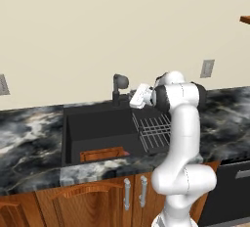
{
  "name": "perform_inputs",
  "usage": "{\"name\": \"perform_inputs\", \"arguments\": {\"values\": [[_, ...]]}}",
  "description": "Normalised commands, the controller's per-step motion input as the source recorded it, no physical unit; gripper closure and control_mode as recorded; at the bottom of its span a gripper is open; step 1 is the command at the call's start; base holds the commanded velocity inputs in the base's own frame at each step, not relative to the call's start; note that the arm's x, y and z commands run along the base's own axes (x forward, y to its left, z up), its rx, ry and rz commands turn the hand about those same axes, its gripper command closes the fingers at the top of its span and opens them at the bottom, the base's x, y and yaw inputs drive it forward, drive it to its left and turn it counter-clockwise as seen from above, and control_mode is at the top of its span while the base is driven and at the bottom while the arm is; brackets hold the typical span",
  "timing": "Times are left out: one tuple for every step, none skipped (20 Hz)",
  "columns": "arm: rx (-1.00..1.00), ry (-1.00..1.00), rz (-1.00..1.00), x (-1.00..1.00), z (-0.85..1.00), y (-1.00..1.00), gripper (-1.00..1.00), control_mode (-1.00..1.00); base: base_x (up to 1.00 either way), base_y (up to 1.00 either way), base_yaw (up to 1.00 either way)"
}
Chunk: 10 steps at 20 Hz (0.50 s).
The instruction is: Turn on the sink faucet with hot water and rinse the cutting board for ten seconds, then turn off the faucet. Push the cutting board to reach the water if necessary.
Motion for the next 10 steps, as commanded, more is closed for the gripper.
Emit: {"name": "perform_inputs", "arguments": {"values": [[0.01,0.0,-0.39,0.0,0.0,-0.49,1.0,-1.0,0.0,0.0,0.0],[0.05,0.0,-0.41,0.0,0.0,-0.66,1.0,-1.0,0.0,0.0,0.0],[0.09,0.0,-0.41,0.0,0.0,-0.76,1.0,-1.0,0.0,0.0,0.0],[0.12,0.0,-0.41,0.0,0.0,-0.83,1.0,-1.0,0.0,0.0,0.0],[0.13,0.0,-0.41,0.0,0.0,-0.85,1.0,-1.0,0.0,0.0,0.0],[0.15,0.0,-0.41,0.0,0.0,-0.85,1.0,-1.0,0.0,0.0,0.0],[0.15,0.0,-0.42,0.0,0.0,-0.85,1.0,-1.0,0.0,0.0,0.0],[0.13,0.0,-0.41,0.0,0.0,-0.76,1.0,-1.0,0.0,0.0,0.0],[0.13,0.0,-0.41,0.0,0.0,-0.73,1.0,-1.0,0.0,0.0,0.0],[0.13,0.0,-0.42,0.0,0.0,-0.71,1.0,-1.0,0.0,0.0,0.0]]}}
